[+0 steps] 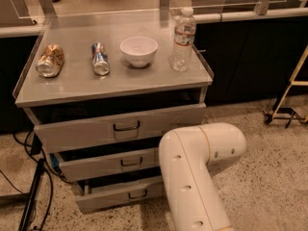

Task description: Close bottom drawer

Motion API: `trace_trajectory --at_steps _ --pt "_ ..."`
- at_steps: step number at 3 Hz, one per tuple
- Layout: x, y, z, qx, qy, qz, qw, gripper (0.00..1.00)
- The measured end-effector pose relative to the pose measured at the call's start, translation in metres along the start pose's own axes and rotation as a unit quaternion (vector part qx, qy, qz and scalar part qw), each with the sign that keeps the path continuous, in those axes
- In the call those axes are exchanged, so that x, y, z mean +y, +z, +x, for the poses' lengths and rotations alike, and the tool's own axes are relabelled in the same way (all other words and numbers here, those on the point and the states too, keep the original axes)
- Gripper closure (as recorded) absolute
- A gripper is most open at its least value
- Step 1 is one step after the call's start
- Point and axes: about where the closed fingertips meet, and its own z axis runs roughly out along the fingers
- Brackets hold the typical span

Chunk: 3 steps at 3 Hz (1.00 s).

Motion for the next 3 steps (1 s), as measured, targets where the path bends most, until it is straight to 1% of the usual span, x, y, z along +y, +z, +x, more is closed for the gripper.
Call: trace_trajectory --at_steps 1,2,3 --pt "0.0 0.011 -0.022 -0.024 0.006 0.01 0.9997 1.0" --pt "0.001 0.018 -0.031 -0.034 0.012 0.016 0.9992 1.0" --pt "0.005 0.027 -0.043 -0.052 0.015 0.015 0.9984 1.0"
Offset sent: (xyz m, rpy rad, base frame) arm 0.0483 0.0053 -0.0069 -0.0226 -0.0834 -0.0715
